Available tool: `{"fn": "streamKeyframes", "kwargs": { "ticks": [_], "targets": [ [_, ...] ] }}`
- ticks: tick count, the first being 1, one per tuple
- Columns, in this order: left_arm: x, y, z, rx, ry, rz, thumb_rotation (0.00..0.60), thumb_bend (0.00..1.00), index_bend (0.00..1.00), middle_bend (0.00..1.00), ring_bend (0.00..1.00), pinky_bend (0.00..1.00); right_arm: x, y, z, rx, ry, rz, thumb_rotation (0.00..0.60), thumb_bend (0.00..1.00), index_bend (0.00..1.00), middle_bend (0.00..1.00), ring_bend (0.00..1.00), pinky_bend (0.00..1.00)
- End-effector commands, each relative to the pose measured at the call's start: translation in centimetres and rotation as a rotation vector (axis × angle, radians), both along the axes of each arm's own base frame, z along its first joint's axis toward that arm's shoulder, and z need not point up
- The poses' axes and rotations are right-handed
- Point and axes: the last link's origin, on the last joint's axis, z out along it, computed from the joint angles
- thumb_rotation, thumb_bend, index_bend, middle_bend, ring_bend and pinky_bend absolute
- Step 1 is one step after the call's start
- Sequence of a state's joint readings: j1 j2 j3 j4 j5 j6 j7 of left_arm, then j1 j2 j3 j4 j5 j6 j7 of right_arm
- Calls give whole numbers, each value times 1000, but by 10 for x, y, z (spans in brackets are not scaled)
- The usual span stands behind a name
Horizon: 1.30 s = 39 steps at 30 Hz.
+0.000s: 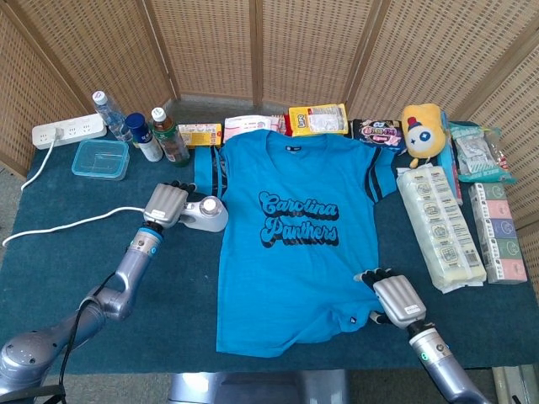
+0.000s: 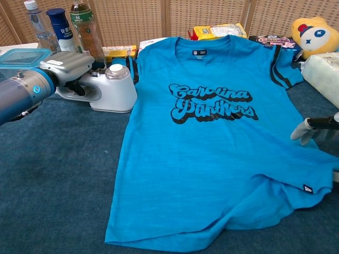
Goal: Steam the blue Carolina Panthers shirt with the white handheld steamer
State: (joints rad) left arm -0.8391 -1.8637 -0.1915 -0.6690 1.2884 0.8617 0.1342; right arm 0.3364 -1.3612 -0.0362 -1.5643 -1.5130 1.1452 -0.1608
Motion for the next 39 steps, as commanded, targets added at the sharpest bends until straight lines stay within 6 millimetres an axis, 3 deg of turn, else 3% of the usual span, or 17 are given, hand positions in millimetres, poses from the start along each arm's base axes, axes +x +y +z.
{"fn": "streamKeyframes", "kwargs": {
  "ticks": [1,8,16,31,39],
  "targets": [
    [-2,-1,3,2,10,3,600,268,228,367,303,467,0,0,1,-1,3,0,600,299,231,305,251,269],
    [-5,-8,12,-2,14,0,600,259,84,214,198,410,2,2,2,5,14,3,600,293,191,270,215,219],
    [-7,-18,24,-6,15,4,600,236,18,140,115,300,2,4,3,13,36,4,600,290,159,235,168,184],
    [-7,-44,47,1,-52,-22,600,229,0,126,92,283,0,13,15,-3,41,7,600,284,151,228,156,170],
    [-8,-73,67,3,-141,-28,600,231,0,127,92,283,-5,18,28,-23,46,3,600,285,152,228,156,170]
  ]
}}
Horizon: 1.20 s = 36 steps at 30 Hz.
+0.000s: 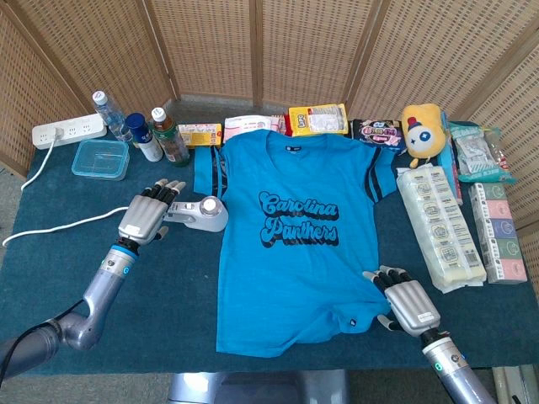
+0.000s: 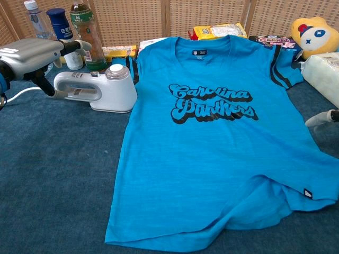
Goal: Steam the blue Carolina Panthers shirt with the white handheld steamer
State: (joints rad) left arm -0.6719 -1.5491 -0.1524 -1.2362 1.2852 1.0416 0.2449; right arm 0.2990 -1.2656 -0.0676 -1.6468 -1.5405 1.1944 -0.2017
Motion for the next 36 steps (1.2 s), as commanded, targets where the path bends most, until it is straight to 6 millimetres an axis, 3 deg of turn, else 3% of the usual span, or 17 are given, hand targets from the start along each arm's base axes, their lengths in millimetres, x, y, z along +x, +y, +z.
{"fn": "streamKeyframes", "kwargs": {
  "ticks": [1,10,18,27,36],
  "targets": [
    [-5,-15,12,8,-38,5,600,230,0,127,92,283,-2,2,3,-1,1,-2,600,285,151,228,156,170],
    [-17,-58,40,24,-96,57,600,230,0,127,92,283,-6,7,21,-67,-12,13,600,288,181,254,192,209],
    [-38,-117,71,64,-127,125,600,230,0,127,92,283,-16,12,39,-213,-43,8,600,316,282,323,312,350],
    [-70,-177,101,185,-161,211,600,229,0,127,92,284,-28,22,58,-339,-12,-40,600,331,362,376,357,427],
    [-97,-232,123,285,-188,308,600,229,0,135,92,286,-39,37,70,-398,-1,-99,600,332,378,377,359,434]
  ]
}}
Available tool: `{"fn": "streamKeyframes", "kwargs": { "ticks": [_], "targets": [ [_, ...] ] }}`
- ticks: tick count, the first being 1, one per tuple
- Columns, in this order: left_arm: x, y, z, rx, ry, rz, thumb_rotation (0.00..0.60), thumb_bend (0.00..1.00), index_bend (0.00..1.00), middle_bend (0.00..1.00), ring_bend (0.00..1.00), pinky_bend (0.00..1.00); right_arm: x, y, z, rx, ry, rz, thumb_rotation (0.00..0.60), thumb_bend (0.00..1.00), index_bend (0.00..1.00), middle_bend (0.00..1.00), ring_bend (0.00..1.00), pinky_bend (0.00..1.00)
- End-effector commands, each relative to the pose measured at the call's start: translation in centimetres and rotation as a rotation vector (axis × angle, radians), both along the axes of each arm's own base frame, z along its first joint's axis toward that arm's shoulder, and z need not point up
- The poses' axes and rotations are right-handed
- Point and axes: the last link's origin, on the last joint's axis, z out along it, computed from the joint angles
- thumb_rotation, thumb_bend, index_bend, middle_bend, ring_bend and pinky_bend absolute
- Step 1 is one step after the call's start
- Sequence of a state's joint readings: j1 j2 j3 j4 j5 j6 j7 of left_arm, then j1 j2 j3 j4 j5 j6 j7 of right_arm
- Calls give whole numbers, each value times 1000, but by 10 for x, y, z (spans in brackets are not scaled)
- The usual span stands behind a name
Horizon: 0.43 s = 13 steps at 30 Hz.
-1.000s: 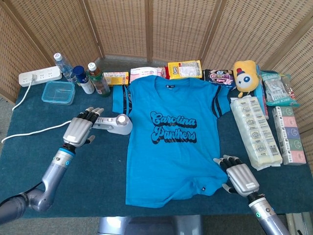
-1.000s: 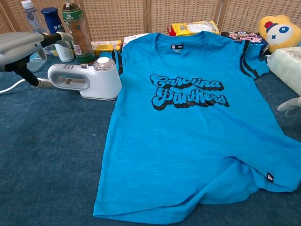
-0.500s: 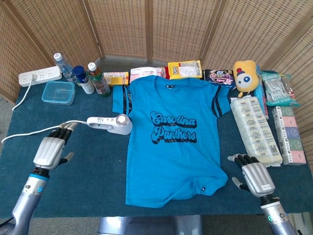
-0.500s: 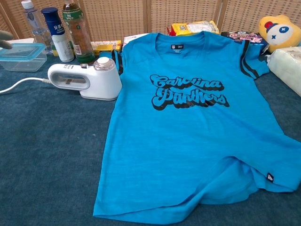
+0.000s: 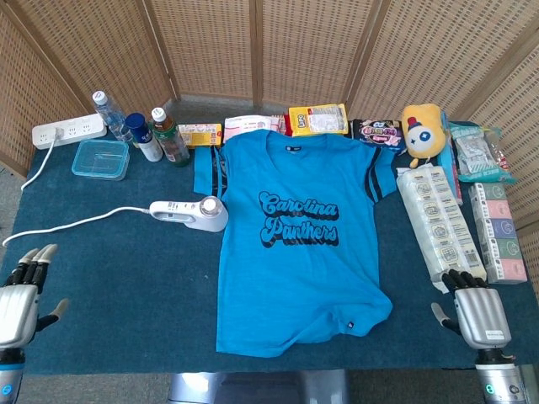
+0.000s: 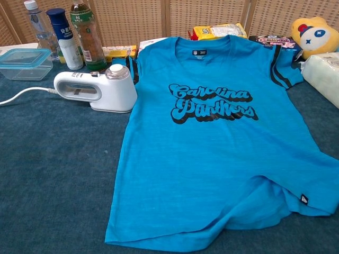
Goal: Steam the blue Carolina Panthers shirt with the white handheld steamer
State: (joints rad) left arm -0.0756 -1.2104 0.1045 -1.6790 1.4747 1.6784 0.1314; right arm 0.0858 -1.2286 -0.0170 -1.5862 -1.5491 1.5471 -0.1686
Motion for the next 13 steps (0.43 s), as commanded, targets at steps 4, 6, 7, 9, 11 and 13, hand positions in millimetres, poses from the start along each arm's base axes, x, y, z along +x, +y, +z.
{"fn": "streamKeyframes", "kwargs": {
  "ticks": [4,6,7,9,11,13],
  "targets": [
    [-12,-26,9,18,6,58,600,229,0,137,92,286,-2,4,4,-16,1,-12,600,331,379,377,360,434],
    [-13,-29,9,15,9,67,600,230,0,137,92,286,-3,5,5,-19,3,-14,600,331,380,376,360,434],
    [-14,-29,9,13,9,69,600,230,1,137,92,286,-3,5,5,-19,3,-16,600,332,380,376,360,435],
    [-14,-30,9,10,10,72,600,230,7,137,92,286,-3,6,5,-18,3,-19,600,332,379,376,362,441],
    [-14,-29,8,13,3,67,600,231,15,137,92,286,-4,8,6,-19,3,-23,600,332,379,376,365,453],
    [-13,-27,8,13,-2,60,600,230,17,137,92,287,-4,9,8,-23,1,-24,600,332,379,376,367,459]
  ]
}}
